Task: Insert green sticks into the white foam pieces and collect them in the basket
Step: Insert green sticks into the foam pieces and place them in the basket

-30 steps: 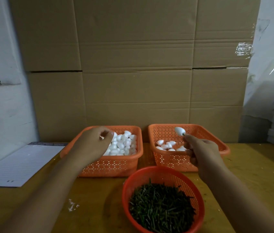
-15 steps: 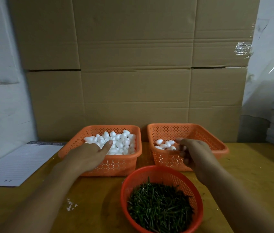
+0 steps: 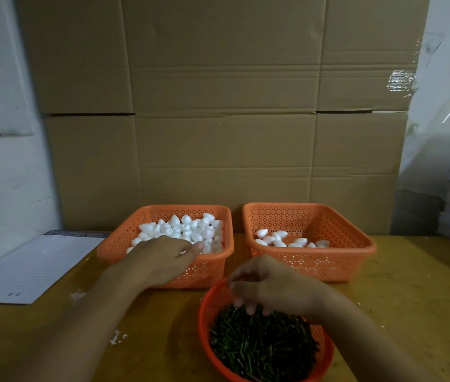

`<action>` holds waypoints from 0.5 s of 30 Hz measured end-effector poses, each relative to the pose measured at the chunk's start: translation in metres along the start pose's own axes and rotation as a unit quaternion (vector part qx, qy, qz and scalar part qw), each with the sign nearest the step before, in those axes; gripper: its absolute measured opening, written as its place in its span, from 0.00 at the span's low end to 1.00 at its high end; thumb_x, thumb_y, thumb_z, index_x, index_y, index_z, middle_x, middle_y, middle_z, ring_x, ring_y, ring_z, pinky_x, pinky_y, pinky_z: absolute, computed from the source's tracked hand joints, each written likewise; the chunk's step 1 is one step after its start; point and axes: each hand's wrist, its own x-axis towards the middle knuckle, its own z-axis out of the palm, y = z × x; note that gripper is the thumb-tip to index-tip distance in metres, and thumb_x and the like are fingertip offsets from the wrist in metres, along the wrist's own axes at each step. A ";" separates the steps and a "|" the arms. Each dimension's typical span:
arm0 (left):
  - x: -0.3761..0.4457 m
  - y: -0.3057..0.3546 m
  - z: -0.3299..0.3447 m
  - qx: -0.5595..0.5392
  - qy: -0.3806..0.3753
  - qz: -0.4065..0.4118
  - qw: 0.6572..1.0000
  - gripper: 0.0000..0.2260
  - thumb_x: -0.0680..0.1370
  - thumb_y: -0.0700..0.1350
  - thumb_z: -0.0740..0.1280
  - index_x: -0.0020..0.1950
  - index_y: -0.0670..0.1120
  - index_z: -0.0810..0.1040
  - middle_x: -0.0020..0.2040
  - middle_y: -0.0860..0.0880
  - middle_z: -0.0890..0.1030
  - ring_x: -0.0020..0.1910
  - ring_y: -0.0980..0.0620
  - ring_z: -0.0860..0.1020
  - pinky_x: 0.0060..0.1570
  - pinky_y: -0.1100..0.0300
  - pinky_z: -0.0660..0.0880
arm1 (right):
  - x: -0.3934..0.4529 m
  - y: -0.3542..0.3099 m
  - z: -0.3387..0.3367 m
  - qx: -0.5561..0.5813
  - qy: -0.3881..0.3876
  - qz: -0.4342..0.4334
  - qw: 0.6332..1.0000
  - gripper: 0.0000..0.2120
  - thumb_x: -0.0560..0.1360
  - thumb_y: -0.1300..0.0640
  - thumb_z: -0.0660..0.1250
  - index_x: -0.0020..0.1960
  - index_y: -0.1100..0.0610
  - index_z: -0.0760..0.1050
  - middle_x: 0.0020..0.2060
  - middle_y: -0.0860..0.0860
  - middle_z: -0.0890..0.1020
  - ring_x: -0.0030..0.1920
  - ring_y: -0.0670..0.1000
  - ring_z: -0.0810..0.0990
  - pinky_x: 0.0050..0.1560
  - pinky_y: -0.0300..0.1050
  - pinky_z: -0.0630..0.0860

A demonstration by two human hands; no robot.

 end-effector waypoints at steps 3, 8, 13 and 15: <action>0.003 0.008 0.001 0.015 -0.014 -0.007 1.000 0.41 0.68 0.77 0.37 0.66 0.63 0.76 0.82 0.45 0.55 0.81 0.46 0.42 0.76 0.44 0.51 | 0.001 0.000 0.002 0.011 0.025 -0.016 0.999 0.07 0.81 0.54 0.64 0.55 0.53 0.80 0.38 0.46 0.84 0.35 0.41 0.80 0.33 0.35 0.74; 0.011 0.007 0.003 0.025 -0.028 -0.014 0.999 0.48 0.65 0.78 0.33 0.80 0.61 0.59 0.82 0.43 0.42 0.80 0.44 0.36 0.77 0.39 0.43 | 0.001 -0.002 0.001 0.040 0.056 -0.032 0.997 0.07 0.81 0.55 0.63 0.55 0.54 0.79 0.36 0.46 0.84 0.34 0.42 0.79 0.31 0.35 0.74; 0.017 0.003 0.003 0.030 -0.055 -0.010 0.998 0.43 0.64 0.79 0.33 0.79 0.68 0.42 0.82 0.45 0.38 0.79 0.44 0.34 0.76 0.37 0.40 | 0.001 -0.002 0.001 0.043 0.059 -0.028 0.997 0.07 0.82 0.55 0.63 0.56 0.55 0.79 0.37 0.47 0.83 0.34 0.43 0.79 0.32 0.36 0.74; 0.018 0.003 0.003 0.032 -0.064 -0.008 0.997 0.42 0.65 0.80 0.33 0.78 0.68 0.42 0.81 0.46 0.37 0.79 0.44 0.33 0.76 0.37 0.39 | 0.001 -0.002 0.000 0.047 0.063 -0.027 0.997 0.08 0.82 0.56 0.63 0.56 0.56 0.79 0.37 0.47 0.83 0.34 0.42 0.79 0.32 0.35 0.74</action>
